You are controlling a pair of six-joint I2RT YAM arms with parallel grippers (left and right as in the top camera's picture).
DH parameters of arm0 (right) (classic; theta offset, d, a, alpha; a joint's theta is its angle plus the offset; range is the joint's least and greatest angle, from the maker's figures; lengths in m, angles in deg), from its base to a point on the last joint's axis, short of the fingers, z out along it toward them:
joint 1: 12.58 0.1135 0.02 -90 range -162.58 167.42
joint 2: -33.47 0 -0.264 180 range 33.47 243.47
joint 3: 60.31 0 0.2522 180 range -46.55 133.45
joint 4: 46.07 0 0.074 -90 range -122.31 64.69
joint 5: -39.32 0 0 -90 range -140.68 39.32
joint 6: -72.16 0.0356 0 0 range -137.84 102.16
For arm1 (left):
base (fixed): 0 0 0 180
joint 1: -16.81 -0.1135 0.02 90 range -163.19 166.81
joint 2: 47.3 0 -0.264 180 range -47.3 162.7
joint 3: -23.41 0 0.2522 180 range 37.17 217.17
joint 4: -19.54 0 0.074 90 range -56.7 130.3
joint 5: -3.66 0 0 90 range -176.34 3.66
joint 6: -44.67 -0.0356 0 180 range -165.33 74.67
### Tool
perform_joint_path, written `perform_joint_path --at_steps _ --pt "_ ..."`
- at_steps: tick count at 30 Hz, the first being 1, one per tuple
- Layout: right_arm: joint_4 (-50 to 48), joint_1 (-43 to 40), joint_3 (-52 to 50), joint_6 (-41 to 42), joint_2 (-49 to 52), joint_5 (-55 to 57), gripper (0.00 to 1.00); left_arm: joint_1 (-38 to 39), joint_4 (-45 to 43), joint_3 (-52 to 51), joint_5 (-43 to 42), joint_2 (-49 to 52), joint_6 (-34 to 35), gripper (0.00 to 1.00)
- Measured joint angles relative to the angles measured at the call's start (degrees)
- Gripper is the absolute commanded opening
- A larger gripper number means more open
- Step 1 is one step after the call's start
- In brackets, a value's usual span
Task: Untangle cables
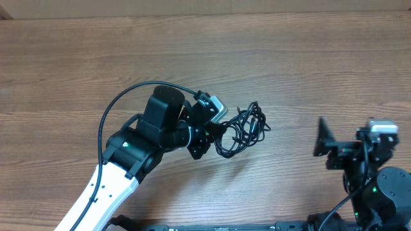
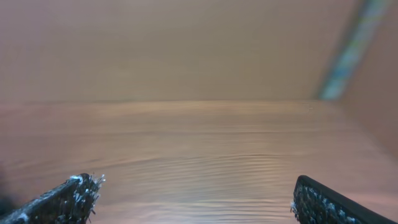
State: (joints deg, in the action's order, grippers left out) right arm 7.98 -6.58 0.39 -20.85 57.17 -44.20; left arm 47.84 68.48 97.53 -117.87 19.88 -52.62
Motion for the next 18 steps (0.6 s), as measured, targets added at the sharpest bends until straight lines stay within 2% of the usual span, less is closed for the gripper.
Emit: perform_joint_path --at_steps 4,10,18 --pt "0.28 0.00 0.00 0.02 -0.02 -13.64 1.00 0.00 -0.46 -0.02 0.07 0.00 -3.23 0.04" --pt "0.55 0.00 0.00 0.02 -0.02 -28.35 1.00 0.00 -2.32 -0.02 -2.51 0.00 -6.73 0.04" --pt "0.50 0.00 0.00 -0.04 -0.02 -42.36 1.00 0.00 -8.22 0.00 -6.54 0.00 -7.91 0.04"
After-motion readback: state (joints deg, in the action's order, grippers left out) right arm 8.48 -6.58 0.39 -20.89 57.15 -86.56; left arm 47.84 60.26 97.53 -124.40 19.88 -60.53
